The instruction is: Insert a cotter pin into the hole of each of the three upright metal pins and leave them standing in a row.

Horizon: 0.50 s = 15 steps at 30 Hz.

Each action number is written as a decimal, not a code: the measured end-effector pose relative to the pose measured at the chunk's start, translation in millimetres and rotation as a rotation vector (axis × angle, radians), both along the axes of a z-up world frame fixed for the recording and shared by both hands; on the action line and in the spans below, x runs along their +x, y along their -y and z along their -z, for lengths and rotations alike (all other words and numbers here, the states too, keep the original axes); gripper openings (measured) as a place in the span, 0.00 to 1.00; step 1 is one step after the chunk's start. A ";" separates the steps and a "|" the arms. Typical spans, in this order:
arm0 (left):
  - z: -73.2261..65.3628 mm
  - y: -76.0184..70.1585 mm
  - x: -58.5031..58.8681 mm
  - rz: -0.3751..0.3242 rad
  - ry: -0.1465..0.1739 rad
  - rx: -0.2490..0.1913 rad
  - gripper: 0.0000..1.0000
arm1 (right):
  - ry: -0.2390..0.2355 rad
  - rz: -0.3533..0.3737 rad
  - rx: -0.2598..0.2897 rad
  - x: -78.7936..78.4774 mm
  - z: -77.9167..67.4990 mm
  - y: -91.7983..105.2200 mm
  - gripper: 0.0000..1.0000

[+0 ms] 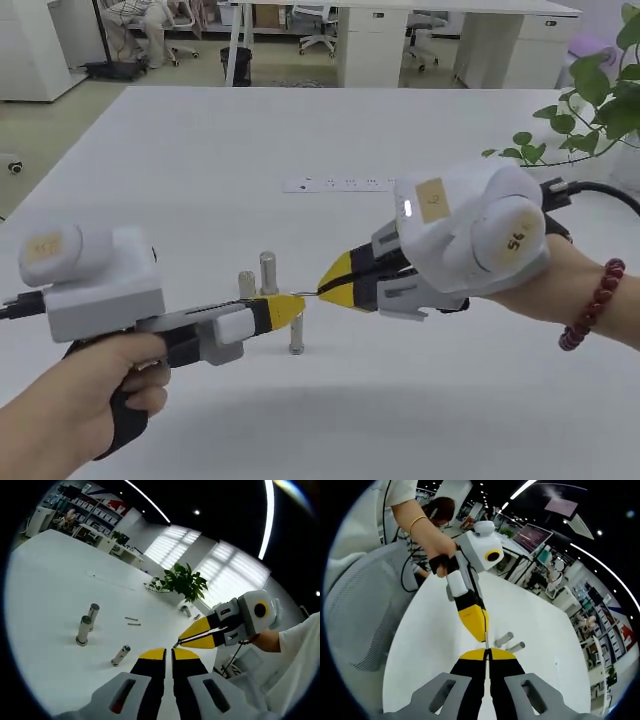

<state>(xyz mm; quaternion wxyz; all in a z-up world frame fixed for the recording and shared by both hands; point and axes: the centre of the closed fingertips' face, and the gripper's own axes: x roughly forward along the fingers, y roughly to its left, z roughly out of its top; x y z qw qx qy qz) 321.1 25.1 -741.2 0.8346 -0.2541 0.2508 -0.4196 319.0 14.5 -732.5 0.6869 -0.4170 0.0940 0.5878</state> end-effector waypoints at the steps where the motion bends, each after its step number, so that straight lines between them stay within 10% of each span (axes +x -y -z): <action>1: -0.9 0.1 0.0 0.001 0.001 -0.004 0.02 | 0.000 0.000 -0.002 -0.2 0.2 0.5 0.02; 15: -11.3 4.9 -0.2 0.020 -0.005 -0.074 0.02 | -0.008 -0.003 0.009 -3.8 0.1 -0.6 0.02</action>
